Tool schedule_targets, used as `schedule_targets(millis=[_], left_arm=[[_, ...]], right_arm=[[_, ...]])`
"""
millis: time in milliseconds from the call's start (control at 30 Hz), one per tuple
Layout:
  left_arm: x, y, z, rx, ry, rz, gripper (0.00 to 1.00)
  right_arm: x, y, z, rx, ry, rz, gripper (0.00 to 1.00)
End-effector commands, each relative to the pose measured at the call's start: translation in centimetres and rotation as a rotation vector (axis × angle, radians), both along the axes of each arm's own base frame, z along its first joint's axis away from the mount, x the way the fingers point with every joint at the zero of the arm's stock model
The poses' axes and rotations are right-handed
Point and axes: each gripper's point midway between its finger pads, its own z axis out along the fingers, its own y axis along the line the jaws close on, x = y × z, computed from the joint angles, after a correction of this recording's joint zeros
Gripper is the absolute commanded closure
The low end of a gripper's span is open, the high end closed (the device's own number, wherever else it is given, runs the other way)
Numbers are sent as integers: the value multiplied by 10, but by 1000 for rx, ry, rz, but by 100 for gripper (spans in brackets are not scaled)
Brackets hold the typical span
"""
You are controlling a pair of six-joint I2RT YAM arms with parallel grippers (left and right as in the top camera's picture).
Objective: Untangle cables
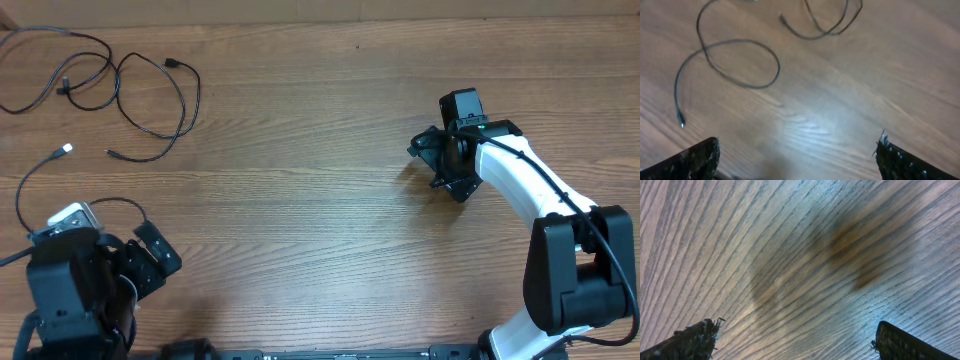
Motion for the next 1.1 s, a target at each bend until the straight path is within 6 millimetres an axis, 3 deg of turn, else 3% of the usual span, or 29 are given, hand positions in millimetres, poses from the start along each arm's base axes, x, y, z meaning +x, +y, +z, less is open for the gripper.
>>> schedule_targets(millis=[0,133,233,333,633,733,833,1000,1067], left_arm=[[-5,2,-8,-7,29,30,1],[-8,0,-11,-19,49,27,0],[-2,-40,-8,-195,-10,-117,0],[-2,-58,-2,-243,-46,-200,0],[-55,-59,18,-177,-294,-252,0],[-67,-57,9,-164,-350,-245,0],[-67,-56,-10,-145,-403,-238,0],[-46,-52,-47,-90,-468,-250,1],[-27,-54,-61,-89,-473,-269,0]], right_arm=[[3,0,2,0,-9,3,0],[3,0,2,0,-9,3,0],[3,0,2,0,-9,3,0],[3,0,2,0,-9,3,0],[3,0,2,0,-9,3,0],[3,0,2,0,-9,3,0],[3,0,2,0,-9,3,0],[3,0,2,0,-9,3,0],[3,0,2,0,-9,3,0]])
